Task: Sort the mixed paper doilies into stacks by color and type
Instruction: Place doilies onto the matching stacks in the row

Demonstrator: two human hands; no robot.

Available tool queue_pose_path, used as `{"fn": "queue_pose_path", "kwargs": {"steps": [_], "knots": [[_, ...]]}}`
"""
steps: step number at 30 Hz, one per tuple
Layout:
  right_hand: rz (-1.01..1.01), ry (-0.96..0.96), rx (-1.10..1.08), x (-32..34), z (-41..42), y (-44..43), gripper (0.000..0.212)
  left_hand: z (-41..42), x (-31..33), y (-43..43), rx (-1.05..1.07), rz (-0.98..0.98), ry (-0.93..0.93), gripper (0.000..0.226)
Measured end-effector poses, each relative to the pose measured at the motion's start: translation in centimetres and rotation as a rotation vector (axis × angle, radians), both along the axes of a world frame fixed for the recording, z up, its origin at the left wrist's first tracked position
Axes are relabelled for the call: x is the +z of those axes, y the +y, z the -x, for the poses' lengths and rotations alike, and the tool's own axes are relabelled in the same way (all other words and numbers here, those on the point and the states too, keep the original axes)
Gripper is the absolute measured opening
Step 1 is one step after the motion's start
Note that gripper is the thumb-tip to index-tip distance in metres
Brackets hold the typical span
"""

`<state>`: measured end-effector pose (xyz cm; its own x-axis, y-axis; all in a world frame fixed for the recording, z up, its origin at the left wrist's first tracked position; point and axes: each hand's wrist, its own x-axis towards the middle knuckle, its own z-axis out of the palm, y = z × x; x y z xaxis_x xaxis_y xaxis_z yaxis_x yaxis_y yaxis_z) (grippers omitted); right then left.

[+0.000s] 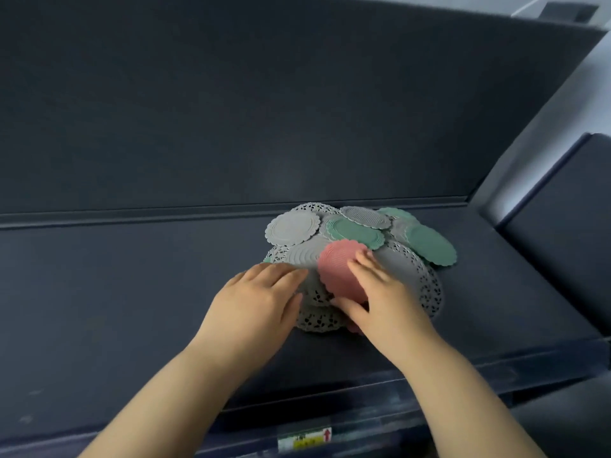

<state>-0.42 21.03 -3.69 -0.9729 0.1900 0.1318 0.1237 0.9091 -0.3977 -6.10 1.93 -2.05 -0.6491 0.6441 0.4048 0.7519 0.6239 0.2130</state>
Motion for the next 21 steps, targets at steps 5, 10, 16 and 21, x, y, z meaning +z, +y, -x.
{"fn": "queue_pose_path", "kwargs": {"steps": [5,10,16,21], "knots": [[0.024,0.254,0.071,0.4,-0.2,2.6,0.024,1.2,2.3,4.4,0.037,-0.061,0.004,0.023],[0.141,0.334,0.091,0.2,-0.6,3.7,0.033,5.8,1.5,8.7,0.333,0.192,-0.274,0.034],[0.075,0.374,0.135,0.0,-0.8,4.3,0.021,7.5,-1.0,9.5,0.476,0.239,-0.269,0.033],[0.031,0.354,0.168,-0.2,-0.5,4.9,0.018,6.1,0.0,8.2,0.589,0.209,-0.124,0.018]]}}
